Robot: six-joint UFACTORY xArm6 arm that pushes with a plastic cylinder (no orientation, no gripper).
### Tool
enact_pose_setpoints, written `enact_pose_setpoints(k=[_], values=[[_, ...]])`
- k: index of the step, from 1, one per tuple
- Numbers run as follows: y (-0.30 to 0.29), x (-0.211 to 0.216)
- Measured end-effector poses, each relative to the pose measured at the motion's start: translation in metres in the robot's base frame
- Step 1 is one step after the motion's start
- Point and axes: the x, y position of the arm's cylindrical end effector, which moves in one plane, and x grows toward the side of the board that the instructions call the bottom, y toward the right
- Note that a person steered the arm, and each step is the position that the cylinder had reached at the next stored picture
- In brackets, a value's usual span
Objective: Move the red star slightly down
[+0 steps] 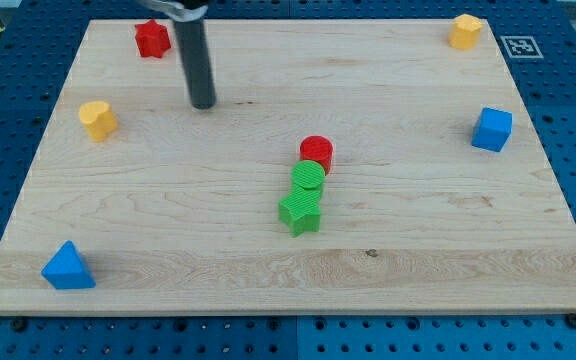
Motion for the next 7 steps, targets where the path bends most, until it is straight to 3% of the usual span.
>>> enact_pose_setpoints(k=[1,5,7], values=[[-0.042,-0.018],[-0.108,-0.081],[-0.127,-0.141]])
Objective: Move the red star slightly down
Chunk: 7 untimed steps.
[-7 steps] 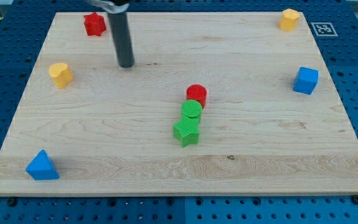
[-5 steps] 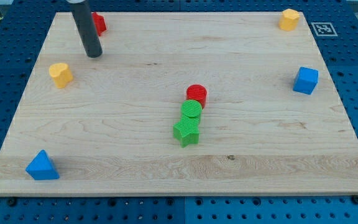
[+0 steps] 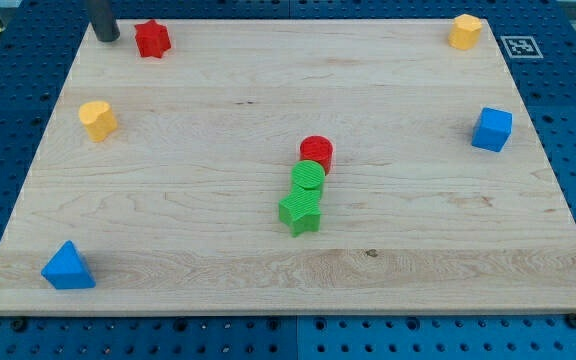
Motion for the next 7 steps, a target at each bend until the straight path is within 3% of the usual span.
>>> enact_pose_setpoints(k=[2,7], values=[[0.052,0.009],[0.048,0.027]])
